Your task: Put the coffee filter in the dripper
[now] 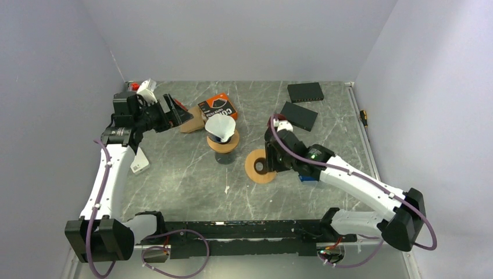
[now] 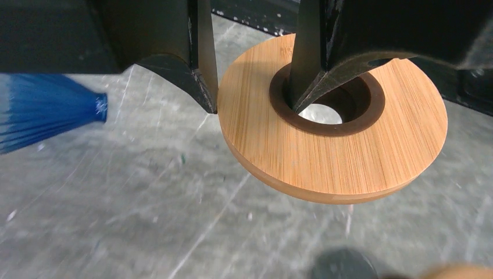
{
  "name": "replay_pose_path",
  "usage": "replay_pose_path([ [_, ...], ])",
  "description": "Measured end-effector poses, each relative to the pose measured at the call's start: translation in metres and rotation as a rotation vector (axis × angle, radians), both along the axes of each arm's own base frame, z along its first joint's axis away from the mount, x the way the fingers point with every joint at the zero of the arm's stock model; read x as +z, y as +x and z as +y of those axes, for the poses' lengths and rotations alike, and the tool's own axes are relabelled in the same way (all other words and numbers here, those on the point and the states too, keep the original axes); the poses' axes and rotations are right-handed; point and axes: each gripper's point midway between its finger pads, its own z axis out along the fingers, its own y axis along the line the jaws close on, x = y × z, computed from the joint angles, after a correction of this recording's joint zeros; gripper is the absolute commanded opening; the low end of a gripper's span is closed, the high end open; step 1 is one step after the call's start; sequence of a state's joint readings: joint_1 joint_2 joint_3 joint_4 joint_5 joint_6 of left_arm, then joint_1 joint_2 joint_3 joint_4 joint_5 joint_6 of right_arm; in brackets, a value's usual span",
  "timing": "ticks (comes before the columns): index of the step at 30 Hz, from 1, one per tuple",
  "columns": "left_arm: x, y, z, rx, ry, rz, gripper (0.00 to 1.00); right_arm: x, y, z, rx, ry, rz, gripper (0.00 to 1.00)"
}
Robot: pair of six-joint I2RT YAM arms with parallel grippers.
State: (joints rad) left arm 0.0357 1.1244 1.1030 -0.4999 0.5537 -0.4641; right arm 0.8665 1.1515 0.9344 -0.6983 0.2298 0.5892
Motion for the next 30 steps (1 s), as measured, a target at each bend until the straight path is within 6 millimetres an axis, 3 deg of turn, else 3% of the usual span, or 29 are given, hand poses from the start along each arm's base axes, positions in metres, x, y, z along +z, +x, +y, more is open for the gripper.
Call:
replay_pose_path([
  [6,0.020,0.002,-0.019,-0.097,-0.099,-0.004,0.95,0.061,0.048,-0.005,-0.051,0.049,-0.120,0.32],
  [11,0.051,0.003,-0.042,-0.192,-0.153,-0.041,0.94,0.106,0.081,0.006,-0.039,0.071,-0.214,0.32],
  [20,0.094,-0.014,-0.125,-0.460,-0.189,-0.111,0.88,0.141,0.112,0.031,0.021,0.086,-0.286,0.31],
  [27,0.089,-0.014,-0.154,-0.543,-0.212,-0.074,0.81,0.175,0.125,0.048,0.065,0.139,-0.354,0.30],
  [30,0.084,-0.013,-0.160,-0.553,-0.218,-0.050,0.73,0.185,0.127,0.052,0.079,0.156,-0.374,0.30],
])
